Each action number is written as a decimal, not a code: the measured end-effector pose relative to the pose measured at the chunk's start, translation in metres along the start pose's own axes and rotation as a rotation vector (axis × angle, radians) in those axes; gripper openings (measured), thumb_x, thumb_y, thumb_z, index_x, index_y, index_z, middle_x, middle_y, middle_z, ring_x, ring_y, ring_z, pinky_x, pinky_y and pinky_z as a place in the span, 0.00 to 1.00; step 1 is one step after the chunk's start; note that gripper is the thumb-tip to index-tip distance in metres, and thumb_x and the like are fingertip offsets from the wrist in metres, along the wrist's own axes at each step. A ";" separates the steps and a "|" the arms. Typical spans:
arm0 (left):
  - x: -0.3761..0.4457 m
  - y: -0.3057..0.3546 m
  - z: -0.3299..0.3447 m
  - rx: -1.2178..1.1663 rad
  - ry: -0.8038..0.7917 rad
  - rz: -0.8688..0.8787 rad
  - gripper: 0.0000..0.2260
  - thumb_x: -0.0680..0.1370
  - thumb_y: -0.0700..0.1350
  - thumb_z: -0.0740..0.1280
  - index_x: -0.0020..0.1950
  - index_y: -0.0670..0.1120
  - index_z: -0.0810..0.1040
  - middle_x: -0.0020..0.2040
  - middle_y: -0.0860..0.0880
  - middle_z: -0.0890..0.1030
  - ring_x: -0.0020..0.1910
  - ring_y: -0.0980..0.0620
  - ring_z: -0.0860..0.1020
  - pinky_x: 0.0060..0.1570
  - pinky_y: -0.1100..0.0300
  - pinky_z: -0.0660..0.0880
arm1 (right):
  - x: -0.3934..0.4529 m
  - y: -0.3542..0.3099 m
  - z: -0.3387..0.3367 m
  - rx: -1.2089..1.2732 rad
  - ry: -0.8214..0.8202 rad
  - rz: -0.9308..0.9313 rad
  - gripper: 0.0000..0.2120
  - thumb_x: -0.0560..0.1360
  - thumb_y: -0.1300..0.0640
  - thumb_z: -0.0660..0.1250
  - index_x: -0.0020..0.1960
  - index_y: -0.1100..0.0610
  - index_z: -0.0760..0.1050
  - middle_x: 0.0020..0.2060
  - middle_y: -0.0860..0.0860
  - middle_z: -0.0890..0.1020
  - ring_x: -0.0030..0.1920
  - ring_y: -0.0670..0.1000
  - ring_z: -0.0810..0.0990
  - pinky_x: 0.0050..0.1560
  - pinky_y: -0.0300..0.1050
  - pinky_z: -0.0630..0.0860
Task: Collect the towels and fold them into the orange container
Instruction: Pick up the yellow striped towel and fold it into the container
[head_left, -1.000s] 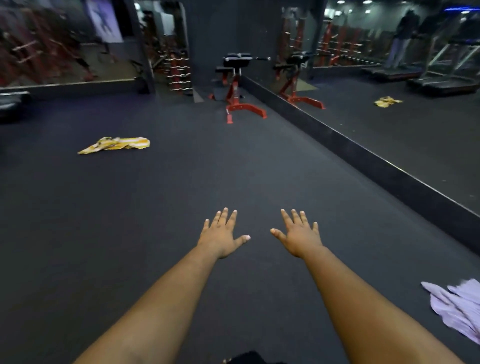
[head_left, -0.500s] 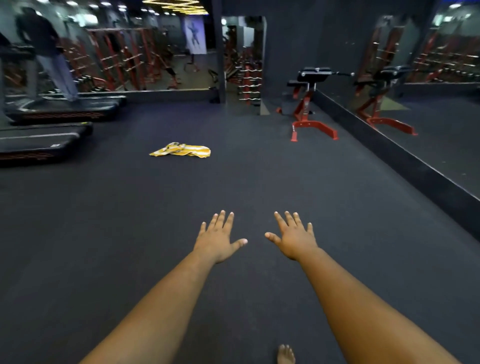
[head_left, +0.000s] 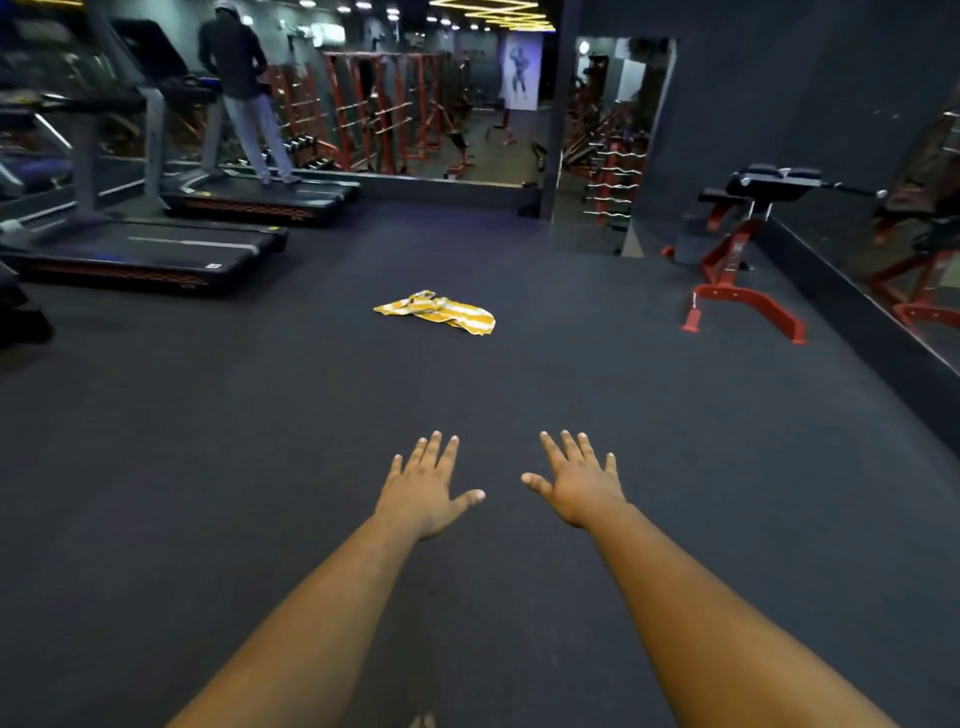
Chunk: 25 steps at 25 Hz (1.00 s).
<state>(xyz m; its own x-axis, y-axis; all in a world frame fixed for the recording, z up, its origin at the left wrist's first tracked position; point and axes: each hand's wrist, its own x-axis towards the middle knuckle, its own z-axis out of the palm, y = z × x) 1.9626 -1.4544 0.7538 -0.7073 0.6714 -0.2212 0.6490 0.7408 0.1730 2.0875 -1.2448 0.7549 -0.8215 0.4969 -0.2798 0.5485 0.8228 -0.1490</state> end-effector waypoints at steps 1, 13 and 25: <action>0.017 -0.006 -0.003 0.001 -0.004 -0.006 0.43 0.78 0.73 0.51 0.83 0.52 0.36 0.83 0.49 0.38 0.83 0.48 0.40 0.80 0.43 0.44 | 0.019 -0.003 -0.003 -0.009 -0.003 -0.009 0.39 0.79 0.28 0.46 0.82 0.44 0.36 0.83 0.50 0.42 0.81 0.55 0.37 0.79 0.67 0.42; 0.293 -0.127 -0.088 0.003 -0.064 -0.027 0.43 0.79 0.73 0.51 0.83 0.52 0.36 0.83 0.48 0.37 0.83 0.47 0.40 0.80 0.42 0.43 | 0.311 -0.077 -0.071 0.012 -0.020 -0.019 0.38 0.79 0.29 0.46 0.82 0.43 0.36 0.83 0.50 0.42 0.82 0.55 0.37 0.79 0.67 0.42; 0.592 -0.171 -0.150 0.014 -0.091 -0.085 0.43 0.79 0.73 0.52 0.83 0.52 0.36 0.83 0.49 0.38 0.82 0.48 0.39 0.80 0.42 0.44 | 0.635 -0.080 -0.139 0.052 -0.066 -0.058 0.38 0.79 0.29 0.46 0.82 0.43 0.36 0.82 0.50 0.41 0.81 0.55 0.36 0.79 0.66 0.42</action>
<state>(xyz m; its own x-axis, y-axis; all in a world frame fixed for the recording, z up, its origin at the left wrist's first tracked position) 1.3909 -1.1806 0.7373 -0.7322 0.6006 -0.3212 0.5919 0.7944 0.1362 1.5002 -0.9564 0.7209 -0.8411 0.4281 -0.3304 0.5088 0.8336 -0.2151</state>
